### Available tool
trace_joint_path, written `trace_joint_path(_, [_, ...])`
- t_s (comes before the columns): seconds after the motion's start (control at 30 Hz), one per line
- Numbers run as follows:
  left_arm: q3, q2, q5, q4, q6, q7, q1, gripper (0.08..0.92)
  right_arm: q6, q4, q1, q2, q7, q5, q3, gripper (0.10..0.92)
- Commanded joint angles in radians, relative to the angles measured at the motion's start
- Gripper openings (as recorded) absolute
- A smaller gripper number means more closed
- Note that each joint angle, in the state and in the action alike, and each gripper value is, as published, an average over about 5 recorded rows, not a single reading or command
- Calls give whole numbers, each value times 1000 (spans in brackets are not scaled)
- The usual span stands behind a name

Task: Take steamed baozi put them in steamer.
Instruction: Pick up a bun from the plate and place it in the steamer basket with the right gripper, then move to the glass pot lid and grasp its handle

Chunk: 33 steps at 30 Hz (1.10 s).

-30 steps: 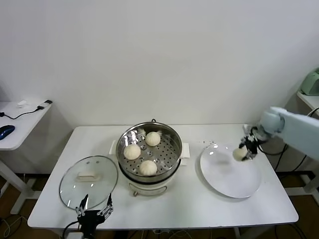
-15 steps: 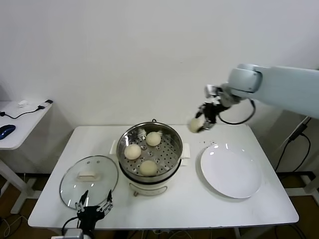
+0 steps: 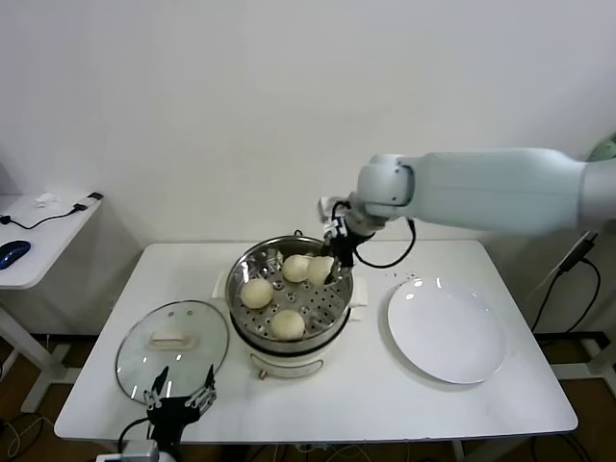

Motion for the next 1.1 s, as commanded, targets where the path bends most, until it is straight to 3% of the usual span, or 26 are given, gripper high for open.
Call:
trace_joint_path(0.03, [1, 1, -4, 8, 0, 0, -3, 823, -36, -59, -135, 81, 39, -63, 15, 602])
trace_joint_path(0.6, [-2, 8, -18, 13, 0, 0, -1, 823, -25, -70, -156, 75, 23, -101, 19, 610])
trace_joint_path(0.87, [-2, 7, -11, 9, -2, 0, 4, 823, 57, -74, -136, 49, -50, -103, 38, 790])
trace_joint_path(1.1, [-5, 7, -5, -1, -4, -1, 12, 823, 115, -105, -120, -37, -63, -48, 166, 822])
